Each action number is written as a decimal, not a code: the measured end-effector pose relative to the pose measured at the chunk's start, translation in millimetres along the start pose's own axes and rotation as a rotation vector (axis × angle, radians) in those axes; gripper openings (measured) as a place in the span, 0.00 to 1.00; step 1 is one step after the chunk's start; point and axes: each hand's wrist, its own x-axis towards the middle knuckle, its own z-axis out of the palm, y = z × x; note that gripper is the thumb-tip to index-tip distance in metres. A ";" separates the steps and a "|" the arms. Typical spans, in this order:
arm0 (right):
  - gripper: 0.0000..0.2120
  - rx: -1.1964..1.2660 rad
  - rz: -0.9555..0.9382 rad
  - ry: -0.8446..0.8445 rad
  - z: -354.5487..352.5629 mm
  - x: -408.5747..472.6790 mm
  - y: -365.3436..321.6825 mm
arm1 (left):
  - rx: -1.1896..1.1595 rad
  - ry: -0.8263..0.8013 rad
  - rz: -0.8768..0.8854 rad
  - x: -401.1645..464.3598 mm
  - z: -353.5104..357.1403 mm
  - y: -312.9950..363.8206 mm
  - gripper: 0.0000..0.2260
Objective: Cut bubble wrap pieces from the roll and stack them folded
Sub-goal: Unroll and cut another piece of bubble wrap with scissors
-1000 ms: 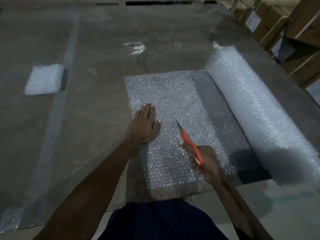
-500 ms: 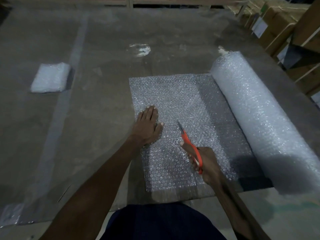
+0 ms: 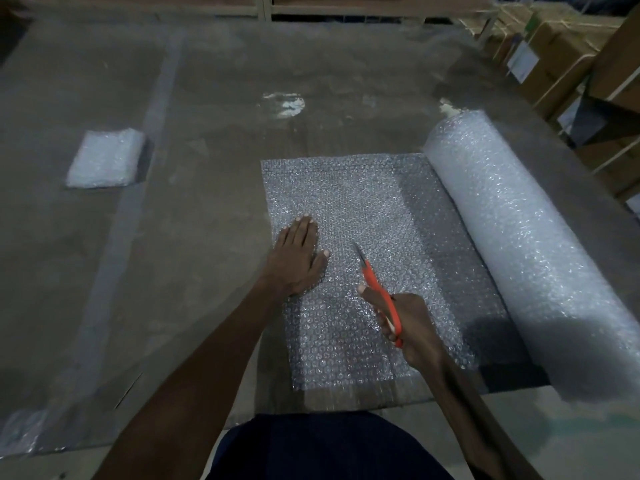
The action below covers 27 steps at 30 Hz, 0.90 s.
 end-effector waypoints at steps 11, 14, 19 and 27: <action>0.19 -0.015 -0.002 -0.023 5.1 12.8 -9.7 | -0.001 -0.008 -0.008 0.9 0.6 -0.1 0.34; 0.19 -0.013 -0.011 -0.029 2.5 13.6 -6.7 | -0.002 -0.016 -0.012 1.2 0.5 0.1 0.34; 0.20 -0.005 -0.004 -0.022 4.6 14.6 -4.0 | 0.010 -0.015 -0.013 0.7 0.3 -0.1 0.34; 0.20 -0.015 0.013 -0.017 10.0 23.1 -15.1 | 0.013 -0.008 -0.010 0.7 0.1 0.0 0.34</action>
